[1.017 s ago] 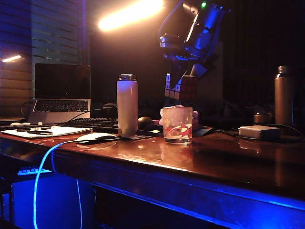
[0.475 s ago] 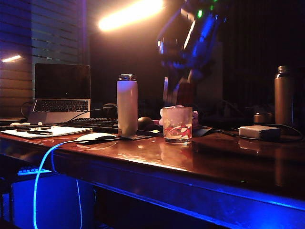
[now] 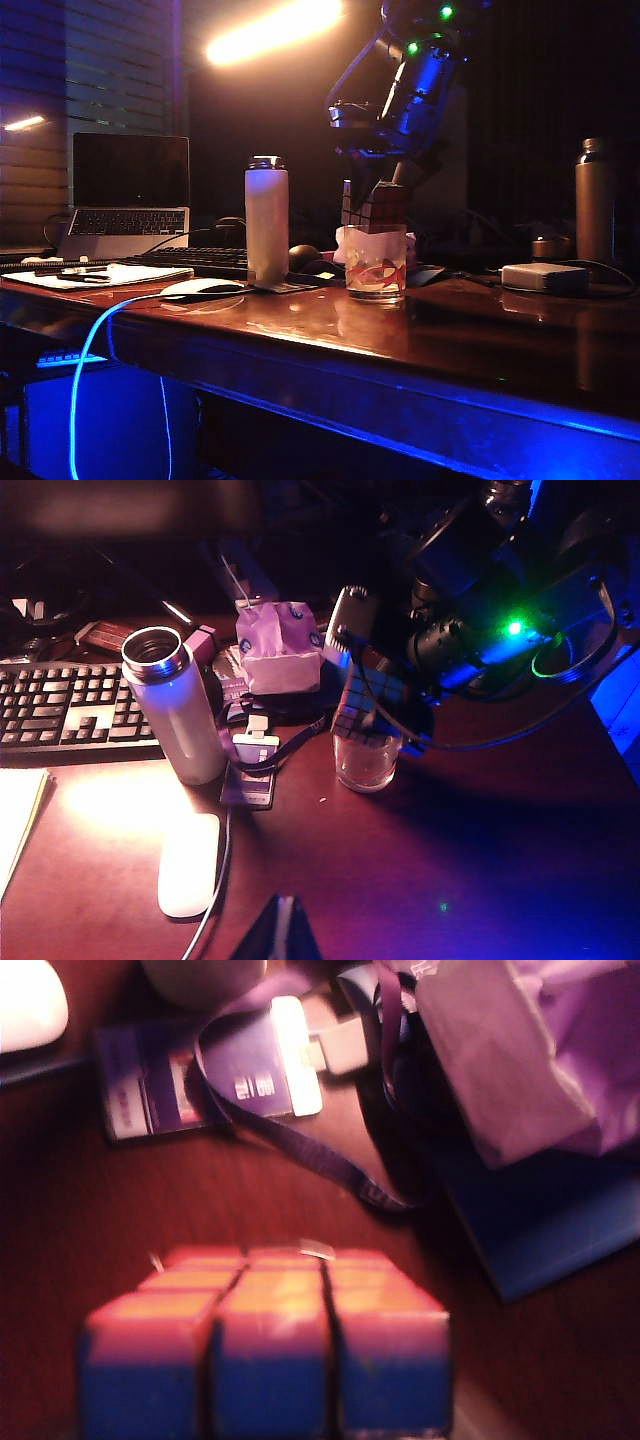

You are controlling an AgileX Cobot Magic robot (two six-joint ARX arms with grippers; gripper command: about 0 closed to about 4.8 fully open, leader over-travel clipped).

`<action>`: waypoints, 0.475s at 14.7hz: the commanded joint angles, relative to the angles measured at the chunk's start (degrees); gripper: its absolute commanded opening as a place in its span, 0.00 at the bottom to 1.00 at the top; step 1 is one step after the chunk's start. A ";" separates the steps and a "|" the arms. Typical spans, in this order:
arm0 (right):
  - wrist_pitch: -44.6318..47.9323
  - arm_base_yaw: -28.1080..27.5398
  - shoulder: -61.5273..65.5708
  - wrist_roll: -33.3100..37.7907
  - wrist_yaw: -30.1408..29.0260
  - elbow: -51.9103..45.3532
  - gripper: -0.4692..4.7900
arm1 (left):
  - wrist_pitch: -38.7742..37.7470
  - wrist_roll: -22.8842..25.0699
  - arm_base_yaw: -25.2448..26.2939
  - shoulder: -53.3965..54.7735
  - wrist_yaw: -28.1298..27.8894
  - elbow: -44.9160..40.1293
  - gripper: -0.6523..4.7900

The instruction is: Stack the Rubik's Cube on top of the glass cup.

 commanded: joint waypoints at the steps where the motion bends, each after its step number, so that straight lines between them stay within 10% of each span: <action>1: -0.48 -0.02 -0.52 -0.04 0.46 0.39 0.93 | 0.28 0.07 0.02 -0.22 0.37 0.31 0.11; 7: -2.75 0.02 -0.81 0.28 0.44 6.23 0.93 | 0.26 0.04 0.02 -0.22 0.39 0.31 0.11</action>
